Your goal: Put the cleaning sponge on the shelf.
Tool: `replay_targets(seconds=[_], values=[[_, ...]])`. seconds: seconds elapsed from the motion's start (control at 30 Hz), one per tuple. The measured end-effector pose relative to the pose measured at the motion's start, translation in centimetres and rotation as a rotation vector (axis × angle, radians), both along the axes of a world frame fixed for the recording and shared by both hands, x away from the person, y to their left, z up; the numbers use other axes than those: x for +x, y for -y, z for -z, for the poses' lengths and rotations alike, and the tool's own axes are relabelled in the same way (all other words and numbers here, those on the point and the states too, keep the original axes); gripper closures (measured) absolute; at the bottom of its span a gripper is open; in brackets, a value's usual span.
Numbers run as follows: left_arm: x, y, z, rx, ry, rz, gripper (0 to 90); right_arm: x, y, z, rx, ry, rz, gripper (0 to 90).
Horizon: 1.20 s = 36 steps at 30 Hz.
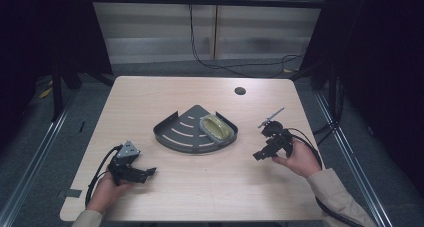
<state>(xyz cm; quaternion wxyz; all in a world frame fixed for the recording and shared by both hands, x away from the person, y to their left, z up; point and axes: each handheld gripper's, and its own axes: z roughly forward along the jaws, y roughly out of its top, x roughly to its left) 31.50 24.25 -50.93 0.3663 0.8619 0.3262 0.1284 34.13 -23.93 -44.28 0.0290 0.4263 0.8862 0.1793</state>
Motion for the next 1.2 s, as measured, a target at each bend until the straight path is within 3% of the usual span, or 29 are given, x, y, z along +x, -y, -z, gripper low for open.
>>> replay_targets(seconds=[0.2,0.63,1.0,1.2], values=[[0.0,0.0,0.0,0.000,0.000,0.000,8.2,-0.5,0.7,0.8,-0.002,-0.018,0.008,18.8],[0.0,0.0,0.0,-0.005,-0.003,-0.002,8.2,-1.7,2.1,1.9,0.001,-0.002,0.031,18.8],[0.0,0.0,0.0,0.000,0.000,0.000,8.2,-2.3,2.3,3.5,-0.052,0.013,-0.005,18.9],[0.0,0.0,0.0,-0.001,0.000,-0.001,8.2,-2.4,2.0,3.5,-0.065,0.032,-0.021,18.9]])
